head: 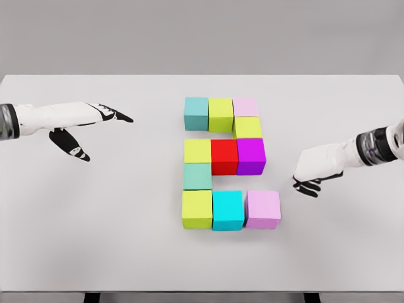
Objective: Assemble the squares on the desktop into the number 2
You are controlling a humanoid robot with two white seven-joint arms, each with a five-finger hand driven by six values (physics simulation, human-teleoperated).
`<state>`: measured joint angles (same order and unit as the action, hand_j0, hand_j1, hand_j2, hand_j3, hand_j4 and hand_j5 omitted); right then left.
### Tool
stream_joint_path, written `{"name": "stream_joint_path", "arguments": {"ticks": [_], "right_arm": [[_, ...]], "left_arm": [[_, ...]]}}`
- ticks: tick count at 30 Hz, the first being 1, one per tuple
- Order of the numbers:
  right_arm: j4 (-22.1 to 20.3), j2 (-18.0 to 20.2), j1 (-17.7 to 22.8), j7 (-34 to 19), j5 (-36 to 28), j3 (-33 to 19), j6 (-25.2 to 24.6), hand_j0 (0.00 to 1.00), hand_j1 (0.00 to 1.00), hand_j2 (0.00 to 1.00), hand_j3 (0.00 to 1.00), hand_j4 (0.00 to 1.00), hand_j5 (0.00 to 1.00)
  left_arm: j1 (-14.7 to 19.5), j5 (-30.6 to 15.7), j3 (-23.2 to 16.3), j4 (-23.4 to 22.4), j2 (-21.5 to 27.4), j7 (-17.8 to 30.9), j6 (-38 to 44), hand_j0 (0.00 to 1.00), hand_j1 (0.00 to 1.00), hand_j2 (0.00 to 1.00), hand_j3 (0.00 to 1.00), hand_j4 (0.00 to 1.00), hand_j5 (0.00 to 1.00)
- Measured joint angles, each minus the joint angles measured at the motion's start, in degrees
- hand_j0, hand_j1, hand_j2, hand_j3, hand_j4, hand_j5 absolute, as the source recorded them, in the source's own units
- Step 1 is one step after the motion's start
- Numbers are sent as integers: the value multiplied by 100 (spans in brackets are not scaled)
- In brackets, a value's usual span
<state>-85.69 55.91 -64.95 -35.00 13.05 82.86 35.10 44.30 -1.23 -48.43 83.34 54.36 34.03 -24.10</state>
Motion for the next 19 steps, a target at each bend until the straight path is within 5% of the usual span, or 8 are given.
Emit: {"name": "stream_joint_path", "arguments": {"ticks": [2, 3, 5, 15, 19], "right_arm": [[0, 121, 0, 0, -5, -146, 1, 14, 14, 14, 14, 14, 14], [3, 177, 0, 0, -11, -269, 2, 29, 29, 29, 29, 29, 29], [12, 246, 9, -1, -20, -669, 4, 95, 95, 95, 95, 95, 95], [81, 314, 237, -1, -29, -1550, 2, 100, 100, 100, 100, 100, 100], [311, 265, 747, -2, -19, -1912, 7, 100, 100, 100, 100, 100, 100]], "left_arm": [[0, -34, 3, 3, 2, 0, 0, 100, 100, 100, 100, 100, 100], [0, -46, 5, 9, 3, 0, 0, 100, 100, 100, 100, 100, 100], [0, -61, 10, 14, 1, 0, 0, 100, 100, 100, 100, 100, 100], [0, -83, 13, 7, -5, 0, 0, 100, 100, 100, 100, 100, 100], [-9, -85, 8, 8, -7, 0, 0, 100, 100, 100, 100, 100, 100]]}}
